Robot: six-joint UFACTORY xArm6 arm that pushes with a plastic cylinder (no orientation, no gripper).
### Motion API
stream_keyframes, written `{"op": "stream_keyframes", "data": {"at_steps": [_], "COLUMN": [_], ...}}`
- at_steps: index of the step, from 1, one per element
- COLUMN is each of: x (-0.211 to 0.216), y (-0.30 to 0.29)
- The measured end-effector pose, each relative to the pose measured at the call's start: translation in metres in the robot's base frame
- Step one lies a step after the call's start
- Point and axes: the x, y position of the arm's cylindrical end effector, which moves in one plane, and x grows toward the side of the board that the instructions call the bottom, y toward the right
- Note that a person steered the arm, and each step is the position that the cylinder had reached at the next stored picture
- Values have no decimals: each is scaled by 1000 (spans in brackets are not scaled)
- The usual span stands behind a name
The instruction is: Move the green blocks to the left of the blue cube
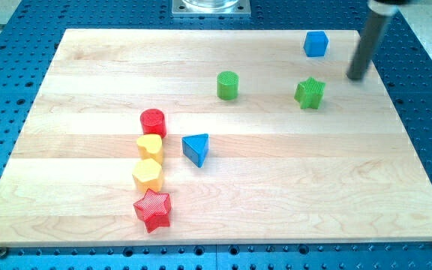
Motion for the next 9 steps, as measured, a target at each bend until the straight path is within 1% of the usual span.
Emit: {"op": "stream_keyframes", "data": {"at_steps": [1,2,3,4,5,6,7,8,9], "x": [69,49,-2,-13,-39,-62,-42,-57,-68], "y": [-56,-105,-98,-101,-115,-110,-111,-76,-83]}}
